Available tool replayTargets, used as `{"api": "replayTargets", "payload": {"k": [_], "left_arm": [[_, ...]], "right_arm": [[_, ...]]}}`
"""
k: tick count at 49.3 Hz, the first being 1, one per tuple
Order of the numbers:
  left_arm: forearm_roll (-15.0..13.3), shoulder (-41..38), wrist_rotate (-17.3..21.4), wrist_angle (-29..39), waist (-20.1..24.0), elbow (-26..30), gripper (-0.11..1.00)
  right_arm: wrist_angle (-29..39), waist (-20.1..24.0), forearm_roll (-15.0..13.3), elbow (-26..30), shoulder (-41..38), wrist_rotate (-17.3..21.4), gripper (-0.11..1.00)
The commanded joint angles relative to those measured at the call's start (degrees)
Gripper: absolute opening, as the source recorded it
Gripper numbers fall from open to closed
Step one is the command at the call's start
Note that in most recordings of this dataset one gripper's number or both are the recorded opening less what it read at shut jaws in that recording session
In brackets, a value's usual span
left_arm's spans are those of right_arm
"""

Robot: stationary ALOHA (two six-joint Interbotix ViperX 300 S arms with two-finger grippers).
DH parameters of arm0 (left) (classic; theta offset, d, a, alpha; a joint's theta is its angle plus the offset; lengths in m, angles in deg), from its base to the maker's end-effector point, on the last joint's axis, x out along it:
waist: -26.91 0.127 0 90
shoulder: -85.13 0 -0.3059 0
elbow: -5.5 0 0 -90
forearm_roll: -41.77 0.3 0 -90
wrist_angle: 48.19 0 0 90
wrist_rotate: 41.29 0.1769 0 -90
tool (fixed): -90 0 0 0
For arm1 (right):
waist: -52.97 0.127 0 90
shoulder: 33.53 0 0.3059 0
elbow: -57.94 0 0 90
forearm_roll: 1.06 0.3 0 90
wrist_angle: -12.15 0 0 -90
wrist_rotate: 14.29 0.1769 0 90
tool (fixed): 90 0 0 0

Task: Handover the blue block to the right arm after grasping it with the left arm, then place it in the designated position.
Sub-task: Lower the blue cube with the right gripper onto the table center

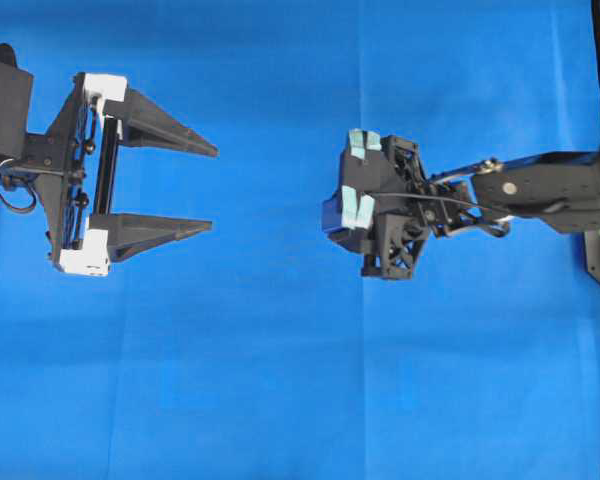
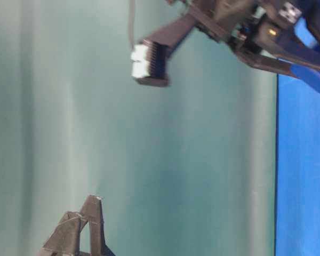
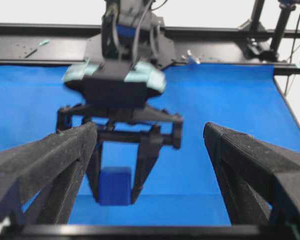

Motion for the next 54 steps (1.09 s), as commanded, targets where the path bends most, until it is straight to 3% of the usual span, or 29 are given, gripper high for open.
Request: {"api": "replayTargets", "payload": {"k": [1, 17, 54], "left_arm": [[0.1, 0.4, 0.1, -0.3, -0.2, 1.2, 0.93], [0.1, 0.3, 0.3, -0.2, -0.2, 1.3, 0.93], [0.1, 0.4, 0.4, -0.2, -0.2, 1.3, 0.93]], "right_arm": [[-1.8, -0.9, -0.1, 0.6, -0.4, 0.1, 0.42], [-8.0, -1.4, -0.2, 0.9, -5.7, 0.0, 0.42], [-8.3, -2.4, -0.3, 0.9, -6.9, -0.5, 0.41]]}}
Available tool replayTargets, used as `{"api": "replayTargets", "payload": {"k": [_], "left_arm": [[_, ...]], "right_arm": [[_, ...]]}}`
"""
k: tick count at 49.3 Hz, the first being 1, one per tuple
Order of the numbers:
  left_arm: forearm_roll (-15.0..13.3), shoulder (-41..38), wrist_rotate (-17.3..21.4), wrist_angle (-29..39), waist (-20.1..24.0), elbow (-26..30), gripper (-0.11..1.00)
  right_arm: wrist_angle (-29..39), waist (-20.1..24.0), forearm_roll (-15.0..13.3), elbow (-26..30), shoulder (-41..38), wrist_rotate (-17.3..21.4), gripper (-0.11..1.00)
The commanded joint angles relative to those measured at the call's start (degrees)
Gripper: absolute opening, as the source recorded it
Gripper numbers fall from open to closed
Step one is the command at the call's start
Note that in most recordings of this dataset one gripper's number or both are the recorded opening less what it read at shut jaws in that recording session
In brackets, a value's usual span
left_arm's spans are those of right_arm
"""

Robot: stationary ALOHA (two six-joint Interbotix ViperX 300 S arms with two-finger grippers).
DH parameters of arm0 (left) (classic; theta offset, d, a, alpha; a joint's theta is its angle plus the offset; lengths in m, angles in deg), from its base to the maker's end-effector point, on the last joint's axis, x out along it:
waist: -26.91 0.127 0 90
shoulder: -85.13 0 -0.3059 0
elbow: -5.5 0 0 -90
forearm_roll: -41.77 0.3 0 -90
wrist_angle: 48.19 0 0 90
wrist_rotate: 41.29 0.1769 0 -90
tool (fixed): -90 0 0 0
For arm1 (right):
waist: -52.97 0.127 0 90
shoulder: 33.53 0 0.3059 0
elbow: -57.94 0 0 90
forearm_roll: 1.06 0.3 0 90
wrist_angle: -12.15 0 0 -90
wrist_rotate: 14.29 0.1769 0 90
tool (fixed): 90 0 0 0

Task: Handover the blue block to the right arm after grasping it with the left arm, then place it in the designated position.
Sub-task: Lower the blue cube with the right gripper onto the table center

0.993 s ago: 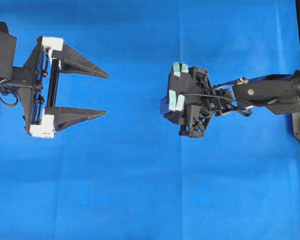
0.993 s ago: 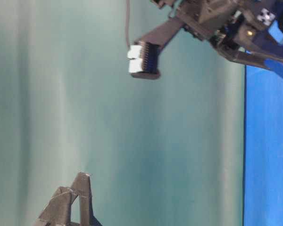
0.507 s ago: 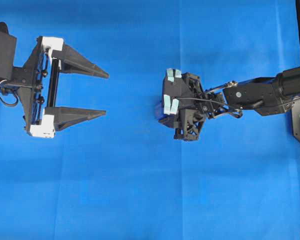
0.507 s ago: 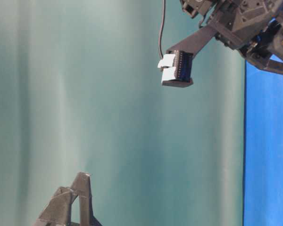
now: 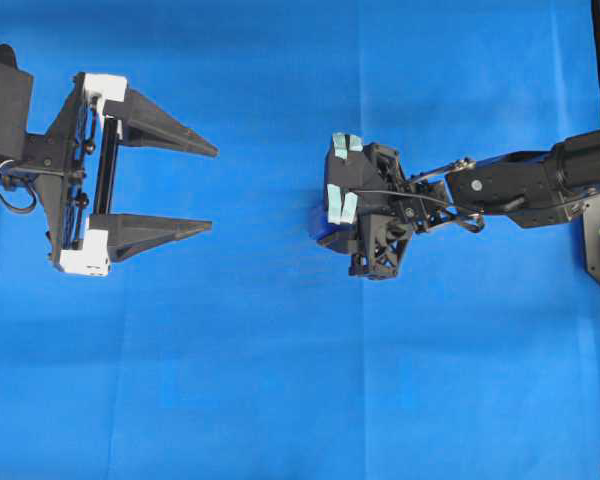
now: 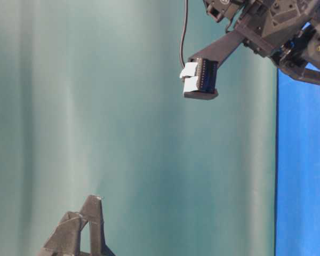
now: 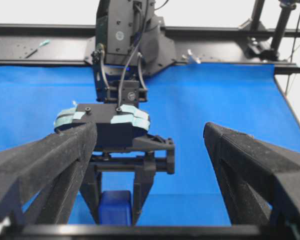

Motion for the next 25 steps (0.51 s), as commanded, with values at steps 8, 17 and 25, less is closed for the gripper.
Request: {"api": "replayTargets", "payload": {"k": [8, 17, 25], "left_arm": [[0.1, 0.4, 0.1, -0.3, -0.2, 1.3, 0.93], [0.1, 0.4, 0.1, -0.3, -0.2, 1.3, 0.93], [0.1, 0.3, 0.1, -0.3, -0.2, 1.3, 0.93]], "right_arm": [[0.0, -0.2, -0.2, 0.4, 0.9, -0.1, 0.41], [0.8, -0.2, -0.2, 0.4, 0.9, -0.1, 0.41], [2.6, -0.2, -0.2, 0.4, 1.5, 0.1, 0.52]]}}
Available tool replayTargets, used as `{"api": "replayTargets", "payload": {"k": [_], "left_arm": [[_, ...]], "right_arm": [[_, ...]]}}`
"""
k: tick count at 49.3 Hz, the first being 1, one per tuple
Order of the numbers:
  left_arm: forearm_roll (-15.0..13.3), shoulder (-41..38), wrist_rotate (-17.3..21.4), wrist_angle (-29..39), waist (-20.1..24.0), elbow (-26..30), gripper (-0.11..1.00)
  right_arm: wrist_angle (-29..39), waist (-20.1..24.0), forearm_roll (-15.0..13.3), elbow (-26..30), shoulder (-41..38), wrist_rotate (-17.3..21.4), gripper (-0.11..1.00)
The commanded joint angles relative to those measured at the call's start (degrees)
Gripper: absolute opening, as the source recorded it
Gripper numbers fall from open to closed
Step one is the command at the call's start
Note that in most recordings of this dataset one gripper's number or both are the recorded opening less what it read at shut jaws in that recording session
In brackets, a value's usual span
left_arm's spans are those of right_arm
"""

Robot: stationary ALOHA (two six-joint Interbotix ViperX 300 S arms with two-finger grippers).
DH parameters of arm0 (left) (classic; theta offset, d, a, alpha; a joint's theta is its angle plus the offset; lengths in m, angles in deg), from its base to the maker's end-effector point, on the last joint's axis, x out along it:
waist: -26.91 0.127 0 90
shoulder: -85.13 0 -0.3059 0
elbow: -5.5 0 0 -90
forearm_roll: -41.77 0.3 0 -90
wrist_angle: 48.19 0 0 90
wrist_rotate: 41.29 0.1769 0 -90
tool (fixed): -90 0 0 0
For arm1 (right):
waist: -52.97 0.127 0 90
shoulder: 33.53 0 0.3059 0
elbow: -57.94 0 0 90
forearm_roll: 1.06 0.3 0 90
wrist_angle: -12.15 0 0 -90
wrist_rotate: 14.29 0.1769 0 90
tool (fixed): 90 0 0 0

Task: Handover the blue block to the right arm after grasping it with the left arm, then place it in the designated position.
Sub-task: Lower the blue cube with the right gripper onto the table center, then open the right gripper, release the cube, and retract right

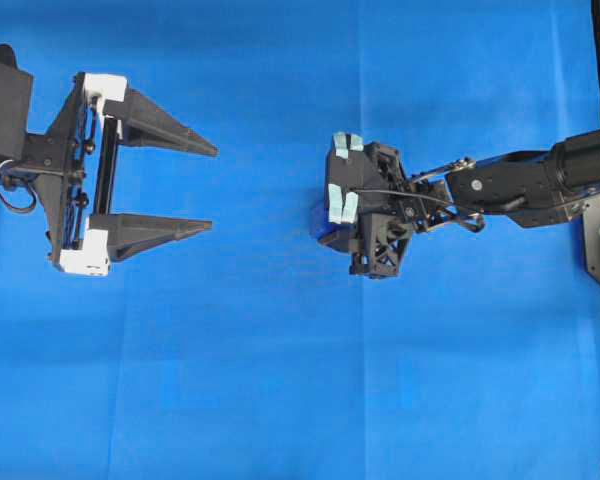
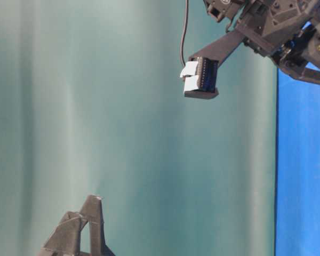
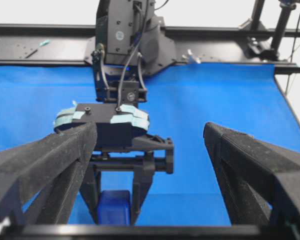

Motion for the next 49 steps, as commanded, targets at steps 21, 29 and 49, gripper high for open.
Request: {"api": "replayTargets", "payload": {"k": [21, 29, 49], "left_arm": [[0.1, 0.4, 0.1, -0.3, -0.2, 1.3, 0.93], [0.1, 0.4, 0.2, -0.3, -0.2, 1.3, 0.93], [0.1, 0.3, 0.1, -0.4, -0.2, 1.4, 0.93]], "right_arm": [[0.8, 0.1, -0.1, 0.0, 6.6, -0.3, 0.87], [4.0, 1.0, -0.1, 0.1, 10.7, -0.4, 0.87], [14.6, 3.2, -0.3, 0.4, 22.1, -0.4, 0.87]]}}
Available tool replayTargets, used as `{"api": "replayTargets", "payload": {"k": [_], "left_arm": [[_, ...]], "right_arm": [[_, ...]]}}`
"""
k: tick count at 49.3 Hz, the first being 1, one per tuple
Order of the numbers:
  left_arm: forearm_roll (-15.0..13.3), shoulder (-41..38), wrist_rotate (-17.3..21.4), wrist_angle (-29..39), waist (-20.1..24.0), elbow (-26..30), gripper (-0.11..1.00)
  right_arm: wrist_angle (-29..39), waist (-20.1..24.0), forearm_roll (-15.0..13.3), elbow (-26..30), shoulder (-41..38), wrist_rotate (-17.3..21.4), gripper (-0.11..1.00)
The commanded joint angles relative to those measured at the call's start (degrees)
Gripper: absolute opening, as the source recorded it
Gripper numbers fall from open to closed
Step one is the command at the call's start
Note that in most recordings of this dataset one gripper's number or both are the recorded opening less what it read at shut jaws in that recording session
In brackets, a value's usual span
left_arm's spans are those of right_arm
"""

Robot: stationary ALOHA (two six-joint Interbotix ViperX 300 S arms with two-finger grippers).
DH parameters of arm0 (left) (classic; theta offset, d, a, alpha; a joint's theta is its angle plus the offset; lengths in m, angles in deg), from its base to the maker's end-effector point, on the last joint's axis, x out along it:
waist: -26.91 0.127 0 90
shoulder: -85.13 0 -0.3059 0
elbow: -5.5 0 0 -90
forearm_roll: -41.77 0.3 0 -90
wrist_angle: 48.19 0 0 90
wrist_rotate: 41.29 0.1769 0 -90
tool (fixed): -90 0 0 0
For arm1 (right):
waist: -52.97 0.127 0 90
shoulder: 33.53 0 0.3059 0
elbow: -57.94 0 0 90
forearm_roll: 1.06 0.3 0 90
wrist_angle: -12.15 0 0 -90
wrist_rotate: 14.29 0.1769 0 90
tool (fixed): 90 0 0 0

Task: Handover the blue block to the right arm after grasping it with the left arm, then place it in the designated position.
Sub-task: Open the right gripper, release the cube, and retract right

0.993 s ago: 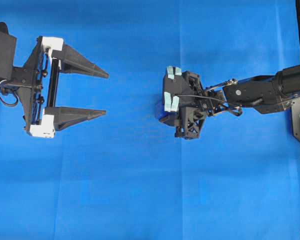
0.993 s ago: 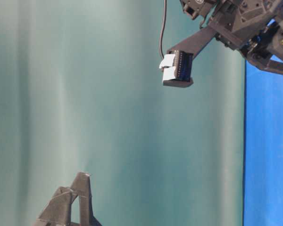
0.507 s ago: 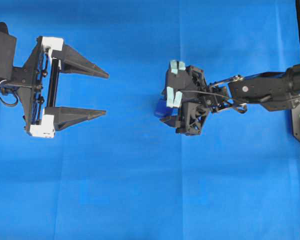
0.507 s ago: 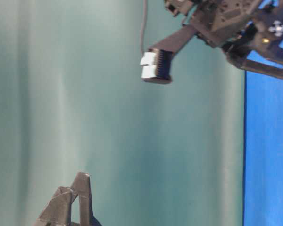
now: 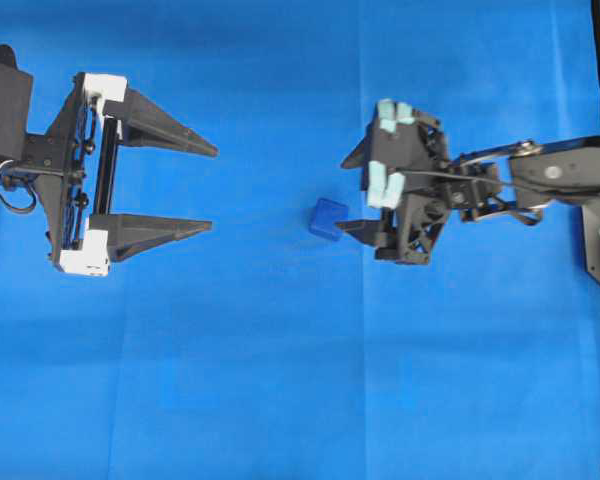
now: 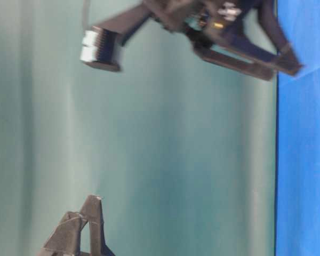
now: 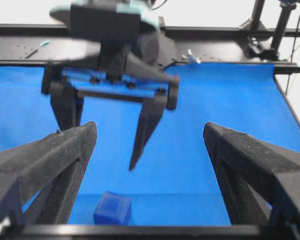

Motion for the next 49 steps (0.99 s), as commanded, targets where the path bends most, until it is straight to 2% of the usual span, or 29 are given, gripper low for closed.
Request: {"api": "replayTargets", "payload": {"k": [1, 26, 39, 49], "left_arm": [[0.1, 0.3, 0.0, -0.4, -0.2, 1.4, 0.93], [0.1, 0.3, -0.2, -0.4, -0.2, 1.4, 0.93], [0.1, 0.3, -0.2, -0.4, -0.2, 1.4, 0.93], [0.1, 0.4, -0.1, -0.5, -0.2, 1.4, 0.93]], "right_arm": [[1.0, 0.5, -0.2, 0.9, 3.3, -0.1, 0.87], [8.3, 3.8, -0.9, 0.4, 18.5, -0.2, 0.86], [8.3, 5.1, -1.6, -1.7, 26.6, -0.2, 0.86], [8.0, 5.0, -2.5, -2.0, 28.9, -0.2, 0.86]]}}
